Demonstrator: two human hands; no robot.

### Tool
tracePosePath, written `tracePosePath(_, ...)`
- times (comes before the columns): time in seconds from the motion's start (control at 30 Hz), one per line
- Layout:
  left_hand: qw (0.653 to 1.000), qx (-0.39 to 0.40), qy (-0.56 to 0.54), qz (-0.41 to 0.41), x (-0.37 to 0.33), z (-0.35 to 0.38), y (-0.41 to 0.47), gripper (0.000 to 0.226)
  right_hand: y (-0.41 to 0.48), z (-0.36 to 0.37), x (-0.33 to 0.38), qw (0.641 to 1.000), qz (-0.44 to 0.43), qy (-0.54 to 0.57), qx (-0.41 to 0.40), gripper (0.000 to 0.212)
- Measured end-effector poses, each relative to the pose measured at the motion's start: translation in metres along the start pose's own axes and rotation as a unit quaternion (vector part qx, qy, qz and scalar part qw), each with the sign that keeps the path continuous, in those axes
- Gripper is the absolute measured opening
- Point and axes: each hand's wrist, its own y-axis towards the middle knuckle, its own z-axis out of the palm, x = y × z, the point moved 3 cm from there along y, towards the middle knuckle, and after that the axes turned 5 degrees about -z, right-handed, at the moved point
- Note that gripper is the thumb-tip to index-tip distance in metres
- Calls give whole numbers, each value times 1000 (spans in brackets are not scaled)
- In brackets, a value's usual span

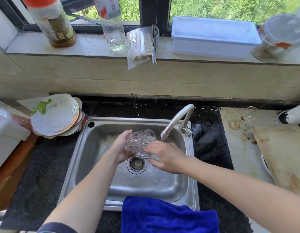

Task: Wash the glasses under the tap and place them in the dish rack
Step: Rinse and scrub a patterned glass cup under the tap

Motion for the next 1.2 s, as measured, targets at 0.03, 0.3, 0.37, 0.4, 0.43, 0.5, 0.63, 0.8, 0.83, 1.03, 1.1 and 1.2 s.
tracePosePath(0.03, 1000, -9, 15, -9, -2, -4, 1, 28, -3, -2, 0, 1000, -15, -12, 16, 42)
tracePosePath(0.3, 993, -25, 87, -80, 2, -3, -2, 28, 0, 8, -12, 986, -33, -121, 112, 73)
tracePosePath(0.37, 992, -6, 75, -98, 7, 1, -4, 28, 1, 7, -14, 986, -38, -133, 94, 67)
tracePosePath(0.4, 992, 11, 72, -104, 12, 7, -4, 28, 5, 7, -12, 986, -44, -141, 79, 59)
tracePosePath(0.43, 991, 27, 76, -106, 16, 15, -5, 27, 9, 8, -8, 984, -50, -154, 69, 50)
tracePosePath(0.5, 993, 24, 70, -96, 17, 15, -2, 27, 10, 9, -7, 987, -45, -142, 63, 44)
tracePosePath(0.63, 995, -42, -32, -89, 18, -4, 0, 31, -10, 1, -33, 997, 77, 16, 21, 49)
tracePosePath(0.8, 991, -34, -115, -59, 25, 15, -3, 36, -12, 10, -38, 901, 282, 298, -143, 19)
tracePosePath(0.83, 991, -42, -114, -55, 25, 19, -5, 37, -11, 17, -36, 869, 310, 364, -128, 16)
tracePosePath(1.03, 996, -67, 52, 15, 16, 30, -20, 31, -17, 23, -43, 869, 314, 370, -99, 16)
tracePosePath(1.1, 988, -49, 145, 34, 8, 33, -23, 39, -17, 13, -46, 873, 295, 380, -82, 21)
tracePosePath(1.2, 976, -5, 197, 89, -7, 45, -27, 43, -13, -4, -51, 883, 280, 372, -58, 27)
